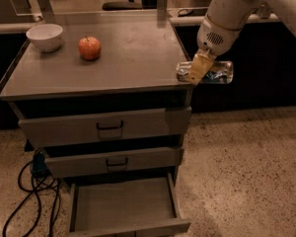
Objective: Place redbull can into bottom drawer
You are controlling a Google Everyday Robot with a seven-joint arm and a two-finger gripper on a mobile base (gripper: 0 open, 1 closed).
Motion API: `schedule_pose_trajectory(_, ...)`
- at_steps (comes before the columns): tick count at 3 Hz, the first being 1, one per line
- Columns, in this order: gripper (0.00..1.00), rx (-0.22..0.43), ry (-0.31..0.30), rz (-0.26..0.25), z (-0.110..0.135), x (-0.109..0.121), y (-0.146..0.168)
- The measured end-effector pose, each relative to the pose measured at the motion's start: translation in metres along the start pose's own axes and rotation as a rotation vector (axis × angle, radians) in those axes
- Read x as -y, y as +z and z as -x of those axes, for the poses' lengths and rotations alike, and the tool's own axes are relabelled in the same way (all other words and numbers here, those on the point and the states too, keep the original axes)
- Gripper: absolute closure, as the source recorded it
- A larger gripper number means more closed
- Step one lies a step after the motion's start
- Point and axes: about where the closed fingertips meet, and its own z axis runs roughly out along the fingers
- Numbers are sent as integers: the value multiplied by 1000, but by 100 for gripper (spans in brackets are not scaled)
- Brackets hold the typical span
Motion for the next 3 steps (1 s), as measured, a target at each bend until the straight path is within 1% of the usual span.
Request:
schedule_pose_trajectory(1,100,1,0,-1,0,0,0)
schedule_pose_trajectory(2,100,-28,-50,17,8,-19,24)
schedule_pose_trajectory(3,100,30,-148,-11,29,-70,27)
